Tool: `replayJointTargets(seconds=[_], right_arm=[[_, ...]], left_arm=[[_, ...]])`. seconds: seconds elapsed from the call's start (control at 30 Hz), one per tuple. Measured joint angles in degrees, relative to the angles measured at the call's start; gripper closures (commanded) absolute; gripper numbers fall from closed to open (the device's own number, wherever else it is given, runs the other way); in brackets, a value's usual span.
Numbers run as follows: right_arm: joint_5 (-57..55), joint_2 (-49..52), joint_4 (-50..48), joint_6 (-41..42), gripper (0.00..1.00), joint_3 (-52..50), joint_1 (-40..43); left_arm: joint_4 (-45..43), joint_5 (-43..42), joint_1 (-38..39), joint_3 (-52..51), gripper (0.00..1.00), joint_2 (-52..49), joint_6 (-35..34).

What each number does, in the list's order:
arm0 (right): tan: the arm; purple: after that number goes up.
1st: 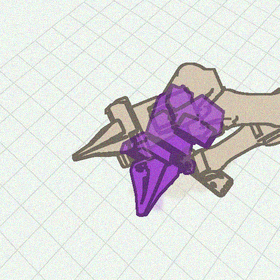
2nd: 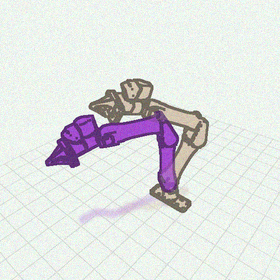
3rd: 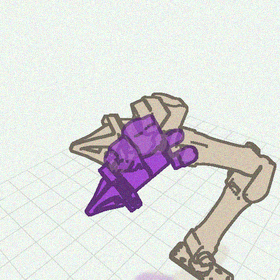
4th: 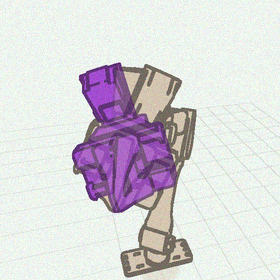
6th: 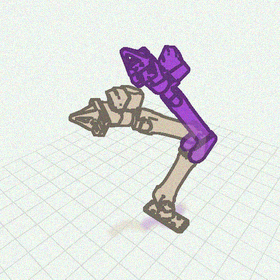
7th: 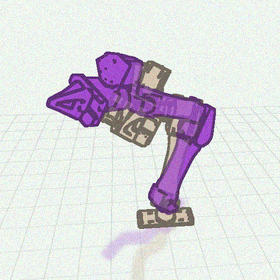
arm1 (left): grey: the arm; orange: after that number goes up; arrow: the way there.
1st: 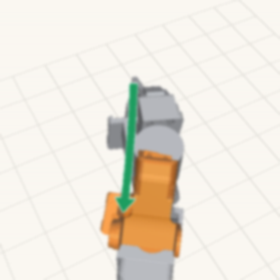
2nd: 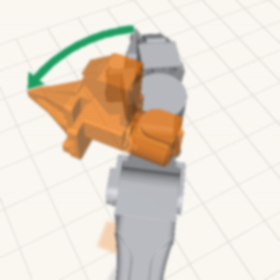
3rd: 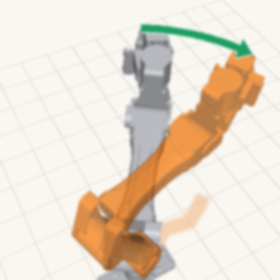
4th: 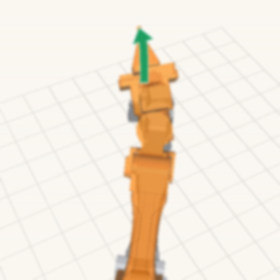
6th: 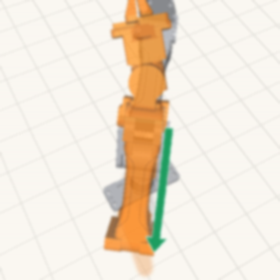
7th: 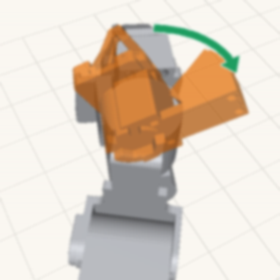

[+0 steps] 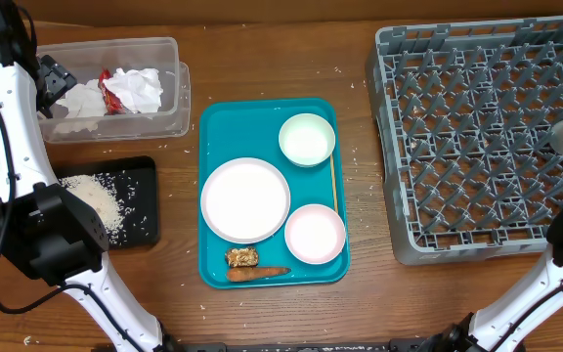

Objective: Sort waste into correct bins and load items into the dishwasher
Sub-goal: 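Carry the cup right and lower it upside down into the rack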

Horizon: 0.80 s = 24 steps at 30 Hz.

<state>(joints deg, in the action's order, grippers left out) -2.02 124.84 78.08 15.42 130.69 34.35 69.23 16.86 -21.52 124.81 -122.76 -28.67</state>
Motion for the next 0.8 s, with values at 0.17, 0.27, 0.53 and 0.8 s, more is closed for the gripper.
replayJointTargets(seconds=[0.17, 0.27, 0.53, 0.8], right_arm=[[1.73, 0.00, 2.47, -0.24, 0.21, 0.00, -0.46], [3.08, -0.15, 3.43, -0.39, 0.21, 0.00, -1.60], [1.16, -4.98, 4.04, -1.68, 0.15, 0.00, -11.82], [-9.14, -7.02, 3.48, 3.96, 0.95, -4.42, -13.40]], left_arm=[[0.00, 0.00, 0.00, 0.00, 0.00, 0.00, 0.00], [0.00, 0.00, 0.00, 0.00, 0.00, 0.00, 0.00], [0.00, 0.00, 0.00, 0.00, 0.00, 0.00, 0.00], [0.00, 0.00, 0.00, 0.00, 0.00, 0.00, 0.00]])
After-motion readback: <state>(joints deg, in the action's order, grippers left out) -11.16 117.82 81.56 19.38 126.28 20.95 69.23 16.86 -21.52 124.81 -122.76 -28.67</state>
